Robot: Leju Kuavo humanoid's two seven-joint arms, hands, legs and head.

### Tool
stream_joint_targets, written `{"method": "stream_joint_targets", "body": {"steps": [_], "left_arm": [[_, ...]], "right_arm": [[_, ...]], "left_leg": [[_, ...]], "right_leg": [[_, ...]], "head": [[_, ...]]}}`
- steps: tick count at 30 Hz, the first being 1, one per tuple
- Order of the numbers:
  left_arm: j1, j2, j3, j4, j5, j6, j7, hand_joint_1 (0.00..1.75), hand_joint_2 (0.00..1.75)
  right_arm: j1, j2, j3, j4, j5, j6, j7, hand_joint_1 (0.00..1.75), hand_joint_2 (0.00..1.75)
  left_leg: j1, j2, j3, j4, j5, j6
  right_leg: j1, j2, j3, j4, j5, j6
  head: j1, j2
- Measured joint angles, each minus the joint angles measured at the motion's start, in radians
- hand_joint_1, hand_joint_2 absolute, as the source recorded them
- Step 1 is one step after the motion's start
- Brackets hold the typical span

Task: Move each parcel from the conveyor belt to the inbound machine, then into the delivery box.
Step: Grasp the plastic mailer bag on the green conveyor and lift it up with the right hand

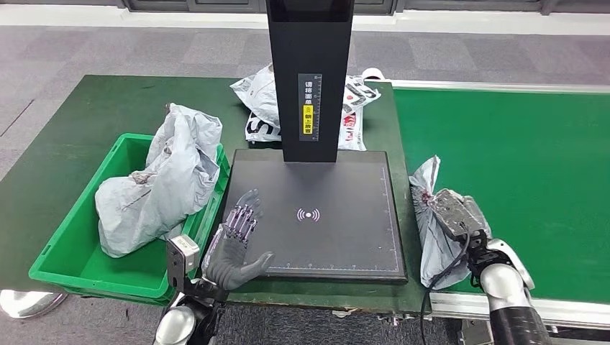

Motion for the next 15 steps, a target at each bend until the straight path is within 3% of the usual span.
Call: {"method": "stream_joint_targets", "body": {"steps": [15], "left_arm": [[0.041, 0.0, 0.001, -0.016, -0.017, 0.005, -0.024, 0.0, 1.75]], "right_arm": [[0.058, 0.043, -0.005, -0.225, -0.06, -0.072, -0.061, 1.75, 1.75]], "left_leg": [[0.0, 0.0, 0.0, 0.0, 0.0, 0.001]], "right_leg": [[-0.002, -0.001, 0.001, 0.0, -0.001, 0.0]], "head": [[0.0, 0.0]]}}
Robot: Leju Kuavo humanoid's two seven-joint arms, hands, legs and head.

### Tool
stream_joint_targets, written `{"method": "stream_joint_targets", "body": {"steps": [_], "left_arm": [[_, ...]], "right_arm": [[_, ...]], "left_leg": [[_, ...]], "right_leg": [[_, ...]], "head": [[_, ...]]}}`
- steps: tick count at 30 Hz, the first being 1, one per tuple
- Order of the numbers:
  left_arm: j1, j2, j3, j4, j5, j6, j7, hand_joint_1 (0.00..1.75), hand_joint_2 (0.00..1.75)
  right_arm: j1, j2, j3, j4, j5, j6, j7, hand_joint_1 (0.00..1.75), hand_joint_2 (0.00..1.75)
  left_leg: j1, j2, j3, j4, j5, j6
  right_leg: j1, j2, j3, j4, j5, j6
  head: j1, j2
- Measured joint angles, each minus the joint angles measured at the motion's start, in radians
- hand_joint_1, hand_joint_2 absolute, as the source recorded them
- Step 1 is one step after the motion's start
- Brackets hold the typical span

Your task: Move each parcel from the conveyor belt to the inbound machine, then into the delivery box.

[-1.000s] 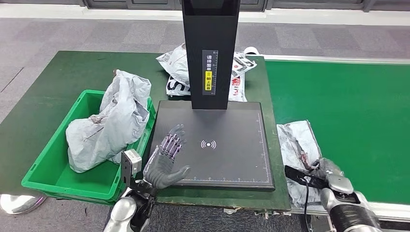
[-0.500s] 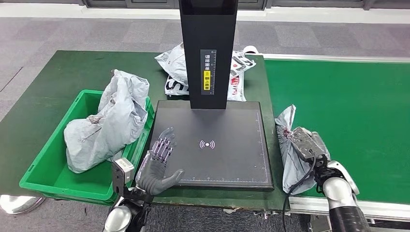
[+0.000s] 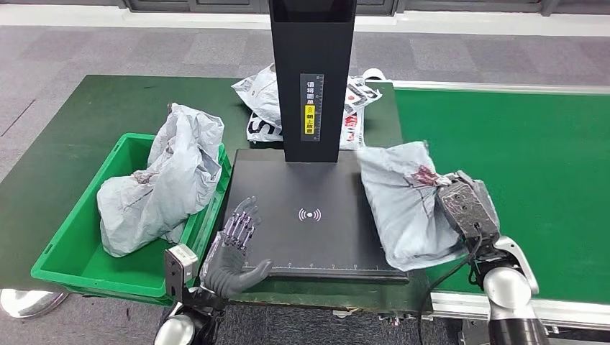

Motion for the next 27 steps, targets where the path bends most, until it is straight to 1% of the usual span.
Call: {"method": "stream_joint_targets", "body": {"steps": [3, 5, 8, 11, 14, 19, 23, 27], "left_arm": [[0.004, -0.001, 0.0, 0.0, -0.008, 0.0, -0.005, 0.0, 1.75], [0.004, -0.005, 0.0, 0.0, -0.012, 0.0, -0.006, 0.0, 1.75], [0.0, -0.014, -0.003, 0.002, -0.017, -0.004, -0.006, 0.0, 1.75], [-0.01, -0.02, -0.012, 0.007, -0.022, -0.006, -0.006, 0.0, 1.75], [-0.022, -0.022, -0.022, 0.017, -0.023, -0.008, -0.006, 0.0, 1.75], [-0.055, -0.022, -0.039, 0.043, -0.023, -0.018, -0.006, 0.0, 1.75], [-0.065, -0.021, -0.047, 0.058, -0.019, -0.019, -0.007, 0.0, 1.75], [-0.088, -0.017, -0.058, 0.077, -0.006, -0.019, -0.014, 0.0, 1.75]], "right_arm": [[-0.001, 0.021, 0.0, -0.031, 0.025, -0.056, -0.012, 1.75, 1.75], [-0.012, 0.042, 0.002, -0.045, 0.062, -0.123, -0.014, 1.75, 1.75], [-0.051, 0.078, 0.018, -0.047, 0.121, -0.234, -0.002, 1.75, 1.75], [-0.103, 0.107, 0.049, -0.023, 0.143, -0.292, 0.009, 1.75, 1.75], [-0.167, 0.139, 0.086, 0.048, 0.14, -0.302, 0.013, 1.75, 1.75], [-0.303, 0.218, 0.182, 0.272, 0.13, -0.312, 0.002, 1.75, 1.75], [-0.363, 0.263, 0.245, 0.403, 0.111, -0.308, -0.003, 1.75, 1.75], [-0.43, 0.316, 0.283, 0.56, 0.085, -0.287, -0.003, 1.75, 1.75]], "left_leg": [[0.0, 0.0, 0.0, 0.0, 0.0, 0.0], [0.0, 0.0, 0.0, 0.0, 0.0, 0.0], [0.0, 0.0, 0.0, 0.0, 0.001, 0.001], [0.0, 0.001, 0.001, 0.0, 0.001, 0.001], [0.0, 0.001, 0.001, 0.0, 0.002, 0.001], [0.0, 0.001, 0.003, 0.0, 0.004, -0.001], [0.002, -0.004, 0.001, 0.0, 0.005, -0.002], [0.002, -0.002, 0.001, 0.0, 0.004, -0.002]], "right_leg": [[0.0, 0.0, 0.0, 0.0, 0.0, 0.0], [0.0, 0.0, 0.0, 0.0, 0.0, 0.0], [0.0, 0.0, 0.001, 0.0, 0.001, 0.0], [0.0, 0.0, 0.001, 0.0, 0.001, 0.0], [0.0, 0.0, 0.001, 0.0, 0.002, 0.0], [0.001, 0.002, 0.001, 0.001, 0.003, -0.001], [0.002, -0.001, 0.001, 0.001, 0.002, -0.001], [0.002, 0.0, 0.0, 0.001, 0.002, -0.001]], "head": [[0.0, 0.0], [0.0, 0.0], [0.0, 0.0], [0.0, 0.0], [0.0, 0.0], [0.0, 0.0], [0.0, 0.0], [0.0, 0.0]]}}
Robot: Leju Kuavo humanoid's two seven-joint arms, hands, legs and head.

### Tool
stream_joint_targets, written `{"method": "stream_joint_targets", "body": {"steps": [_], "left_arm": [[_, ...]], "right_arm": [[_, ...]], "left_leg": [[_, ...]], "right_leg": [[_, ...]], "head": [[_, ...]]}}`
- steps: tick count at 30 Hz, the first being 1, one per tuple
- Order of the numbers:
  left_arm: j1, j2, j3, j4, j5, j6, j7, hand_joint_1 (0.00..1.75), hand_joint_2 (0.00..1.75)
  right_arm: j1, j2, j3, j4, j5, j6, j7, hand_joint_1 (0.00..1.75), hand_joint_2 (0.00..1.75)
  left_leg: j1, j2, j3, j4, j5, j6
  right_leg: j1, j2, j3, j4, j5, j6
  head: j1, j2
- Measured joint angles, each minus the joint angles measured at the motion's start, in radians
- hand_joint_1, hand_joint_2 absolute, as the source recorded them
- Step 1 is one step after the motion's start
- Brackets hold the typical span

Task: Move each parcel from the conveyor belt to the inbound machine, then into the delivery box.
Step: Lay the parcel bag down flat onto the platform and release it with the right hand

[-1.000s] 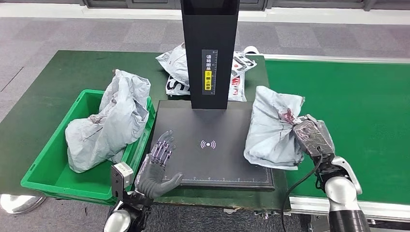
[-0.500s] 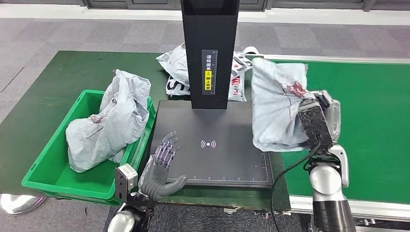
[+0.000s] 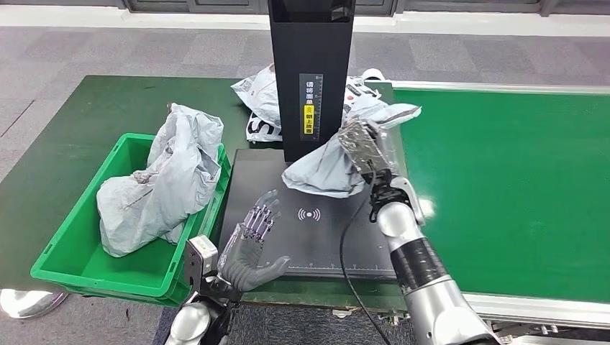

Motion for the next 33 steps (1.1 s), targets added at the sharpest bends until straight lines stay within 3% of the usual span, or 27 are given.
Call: {"method": "stream_joint_targets", "body": {"steps": [5, 6, 9, 10, 18, 24, 29, 33], "left_arm": [[-0.016, 0.002, -0.009, 0.018, 0.007, 0.0, -0.003, 0.0, 1.75], [-0.018, 0.003, -0.01, 0.02, 0.011, 0.001, -0.004, 0.0, 1.75], [-0.031, 0.006, -0.015, 0.027, 0.026, 0.003, 0.001, 0.0, 1.75], [-0.037, 0.007, -0.016, 0.03, 0.03, 0.003, 0.003, 0.0, 1.75], [-0.062, 0.014, -0.017, 0.054, 0.035, 0.0, 0.003, 0.0, 1.75], [-0.061, 0.023, -0.017, 0.066, 0.02, 0.007, -0.022, 0.0, 1.75], [-0.058, 0.027, -0.016, 0.067, 0.011, 0.011, -0.026, 0.0, 1.75], [-0.049, 0.027, -0.012, 0.065, -0.004, 0.012, -0.026, 0.0, 1.75]], "right_arm": [[-0.05, 0.05, 0.02, 0.141, -0.02, 0.007, -0.01, 1.75, 1.75], [-0.059, 0.057, 0.022, 0.166, -0.029, 0.021, -0.008, 1.54, 1.75], [-0.081, 0.083, 0.028, 0.241, -0.055, 0.081, 0.01, 0.23, 1.75], [-0.084, 0.093, 0.035, 0.264, -0.063, 0.103, 0.019, 0.0, 1.75], [-0.087, 0.124, 0.175, 0.319, -0.101, 0.269, 0.057, 0.0, 1.75], [-0.078, 0.07, 0.229, 0.214, -0.077, 0.379, 0.069, 0.0, 1.75], [-0.058, 0.03, 0.253, 0.119, -0.073, 0.401, 0.071, 0.0, 1.75], [-0.027, -0.011, 0.27, 0.018, 0.002, 0.412, 0.063, 0.0, 0.0]], "left_leg": [[0.0, -0.002, 0.0, 0.0, 0.0, 0.0], [0.0, -0.002, 0.0, 0.0, 0.0, 0.0], [0.0, -0.002, 0.0, 0.0, 0.0, 0.0], [0.0, -0.002, 0.0, 0.0, 0.0, 0.0], [0.0, -0.002, 0.0, 0.0, 0.0, 0.0], [0.0, -0.002, 0.0, 0.001, 0.0, 0.0], [0.0, -0.002, 0.0, 0.001, 0.0, 0.0], [0.0, -0.002, 0.0, 0.001, 0.0, 0.0]], "right_leg": [[0.0, -0.002, 0.0, 0.0, 0.0, 0.0], [0.0, -0.002, 0.0, 0.0, 0.0, 0.0], [0.0, -0.001, 0.0, 0.0, 0.0, 0.0], [0.0, -0.001, 0.0, 0.0, 0.0, 0.0], [0.0, -0.001, 0.0, 0.0, 0.0, 0.0], [0.0, -0.002, 0.0, 0.0, 0.0, 0.0], [0.0, -0.002, 0.0, 0.0, 0.0, 0.0], [0.0, -0.002, 0.0, 0.0, 0.0, 0.0]], "head": [[0.0, 0.0], [0.0, 0.0], [0.0, 0.0], [0.0, 0.0], [0.0, 0.0], [0.0, 0.0], [0.0, 0.0], [0.0, 0.0]]}}
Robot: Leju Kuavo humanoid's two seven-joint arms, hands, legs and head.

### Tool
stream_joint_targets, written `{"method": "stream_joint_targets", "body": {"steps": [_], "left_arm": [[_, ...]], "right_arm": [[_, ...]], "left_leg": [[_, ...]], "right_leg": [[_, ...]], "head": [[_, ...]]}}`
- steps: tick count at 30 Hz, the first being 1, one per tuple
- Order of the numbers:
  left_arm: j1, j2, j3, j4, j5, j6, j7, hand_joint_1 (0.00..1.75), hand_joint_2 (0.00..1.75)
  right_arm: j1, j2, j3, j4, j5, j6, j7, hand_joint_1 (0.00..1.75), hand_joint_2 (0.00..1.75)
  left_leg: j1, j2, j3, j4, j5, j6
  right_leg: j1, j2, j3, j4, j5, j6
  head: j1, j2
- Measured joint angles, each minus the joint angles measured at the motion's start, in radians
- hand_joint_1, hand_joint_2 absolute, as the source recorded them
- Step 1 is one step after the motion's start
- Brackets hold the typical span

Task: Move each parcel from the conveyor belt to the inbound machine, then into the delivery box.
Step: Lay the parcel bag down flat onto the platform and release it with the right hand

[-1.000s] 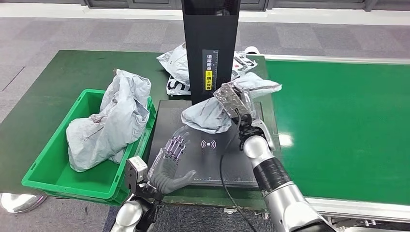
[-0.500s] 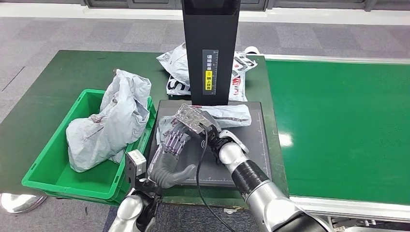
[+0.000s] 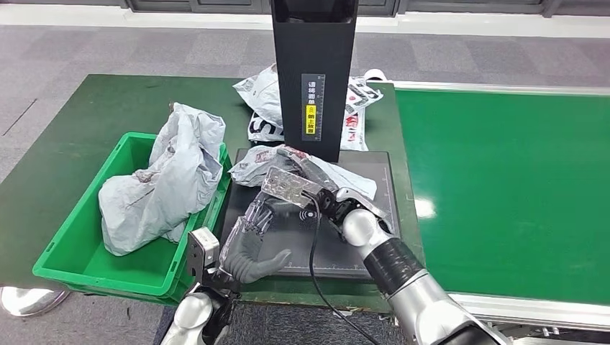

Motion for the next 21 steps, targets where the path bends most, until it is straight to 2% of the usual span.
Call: {"method": "stream_joint_targets", "body": {"steps": [6, 8, 10, 13, 17, 19, 21], "left_arm": [[0.048, 0.0, 0.033, -0.025, -0.014, 0.001, 0.0, 0.0, 1.75], [0.057, 0.0, 0.045, -0.033, -0.014, 0.001, 0.0, 0.0, 1.75], [0.059, 0.0, 0.052, -0.037, -0.014, 0.001, 0.0, 0.0, 1.75], [0.053, 0.0, 0.056, -0.036, -0.015, -0.001, 0.0, 0.0, 1.75], [0.025, 0.0, 0.056, -0.022, -0.026, -0.003, 0.0, 0.0, 1.75], [0.01, 0.0, 0.056, -0.011, -0.081, 0.045, 0.001, 0.0, 1.75], [-0.001, 0.0, 0.054, -0.003, -0.193, 0.143, 0.002, 0.0, 1.75]], "right_arm": [[0.114, -0.117, 0.022, -0.278, 0.27, 0.015, 0.004, 0.0, 0.0], [0.156, -0.149, 0.022, -0.365, 0.311, 0.012, 0.001, 0.0, 0.0], [0.194, -0.174, 0.018, -0.45, 0.292, 0.014, -0.031, 0.0, 0.0], [0.26, -0.201, -0.016, -0.592, 0.121, 0.076, -0.155, 0.0, 0.0], [0.351, -0.221, -0.115, -0.758, -0.175, 0.254, -0.309, 0.0, 1.75], [0.398, -0.217, -0.178, -0.819, -0.26, 0.319, -0.343, 0.0, 1.75], [0.439, -0.201, -0.236, -0.861, -0.284, 0.336, -0.343, 0.0, 1.75]], "left_leg": [[0.0, 0.0, 0.0, 0.0, -0.001, 0.001], [0.0, 0.0, 0.0, 0.0, -0.002, 0.001], [0.0, 0.0, 0.0, 0.0, -0.002, 0.001], [0.0, 0.0, 0.0, 0.0, -0.002, 0.001], [0.0, 0.0, 0.0, 0.0, -0.002, 0.001], [0.0, 0.0, 0.0, 0.0, -0.002, 0.002], [0.0, 0.0, 0.0, 0.0, -0.003, 0.002]], "right_leg": [[0.0, -0.001, 0.0, 0.0, -0.001, 0.0], [0.0, 0.0, 0.0, 0.0, -0.001, 0.0], [0.0, 0.0, -0.001, -0.001, -0.001, 0.0], [0.0, 0.0, -0.001, -0.001, -0.001, 0.0], [0.0, -0.001, 0.0, -0.001, -0.001, 0.0], [0.0, -0.001, 0.0, -0.001, -0.001, 0.0], [0.0, 0.0, 0.0, -0.001, -0.001, 0.001]], "head": [[0.0, 0.0], [0.0, 0.0], [0.0, 0.0], [0.0, 0.0], [0.0, 0.0], [0.0, 0.0], [0.0, 0.0]]}}
